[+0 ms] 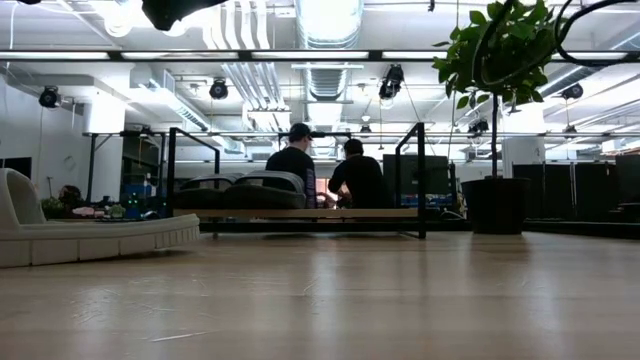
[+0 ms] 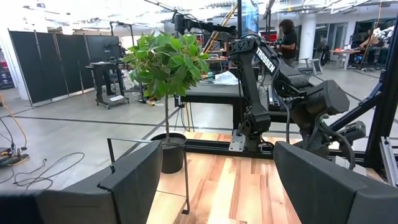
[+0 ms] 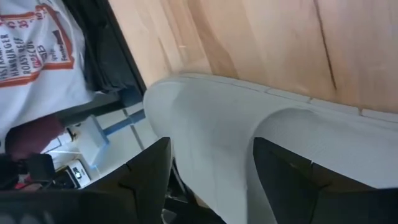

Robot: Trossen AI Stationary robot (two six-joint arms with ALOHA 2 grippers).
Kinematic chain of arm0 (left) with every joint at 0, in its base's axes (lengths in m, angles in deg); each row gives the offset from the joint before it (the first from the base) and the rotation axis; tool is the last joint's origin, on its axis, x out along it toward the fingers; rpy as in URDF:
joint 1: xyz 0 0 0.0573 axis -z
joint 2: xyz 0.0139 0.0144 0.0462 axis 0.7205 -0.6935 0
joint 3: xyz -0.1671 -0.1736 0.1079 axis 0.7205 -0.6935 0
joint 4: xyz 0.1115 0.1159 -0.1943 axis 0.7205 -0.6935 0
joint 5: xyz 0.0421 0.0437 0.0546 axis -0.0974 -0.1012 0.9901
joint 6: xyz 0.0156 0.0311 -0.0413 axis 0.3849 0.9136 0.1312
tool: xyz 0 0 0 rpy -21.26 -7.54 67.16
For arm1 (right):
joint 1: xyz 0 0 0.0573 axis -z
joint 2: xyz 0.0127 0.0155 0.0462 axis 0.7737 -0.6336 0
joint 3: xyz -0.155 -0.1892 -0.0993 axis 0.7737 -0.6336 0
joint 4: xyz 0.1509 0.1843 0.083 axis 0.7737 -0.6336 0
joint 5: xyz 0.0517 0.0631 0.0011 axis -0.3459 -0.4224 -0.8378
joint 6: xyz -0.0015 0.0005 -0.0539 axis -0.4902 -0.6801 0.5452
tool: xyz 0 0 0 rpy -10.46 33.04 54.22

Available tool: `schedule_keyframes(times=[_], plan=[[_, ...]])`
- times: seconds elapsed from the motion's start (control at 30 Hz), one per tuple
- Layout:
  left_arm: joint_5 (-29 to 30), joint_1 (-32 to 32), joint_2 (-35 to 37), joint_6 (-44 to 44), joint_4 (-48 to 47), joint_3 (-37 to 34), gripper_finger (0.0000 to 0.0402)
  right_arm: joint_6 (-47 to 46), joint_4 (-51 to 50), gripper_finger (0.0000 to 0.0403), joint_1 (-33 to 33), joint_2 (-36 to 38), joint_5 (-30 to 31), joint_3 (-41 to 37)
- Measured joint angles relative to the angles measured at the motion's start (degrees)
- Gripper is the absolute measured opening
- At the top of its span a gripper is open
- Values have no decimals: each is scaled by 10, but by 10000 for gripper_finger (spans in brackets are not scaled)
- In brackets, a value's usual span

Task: Pick and place slides into the shelf
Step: Put the right gray slipper on the shelf

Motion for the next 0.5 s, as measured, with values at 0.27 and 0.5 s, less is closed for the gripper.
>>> schedule_keyframes(times=[0.27, 0.5], plan=[[0, 0, 0, 0, 0, 0, 293, 2, 0, 219, 0, 0, 0, -18], [0, 0, 0, 0, -1, 0, 293, -19, 1, 219, -6, 0, 0, -33]])
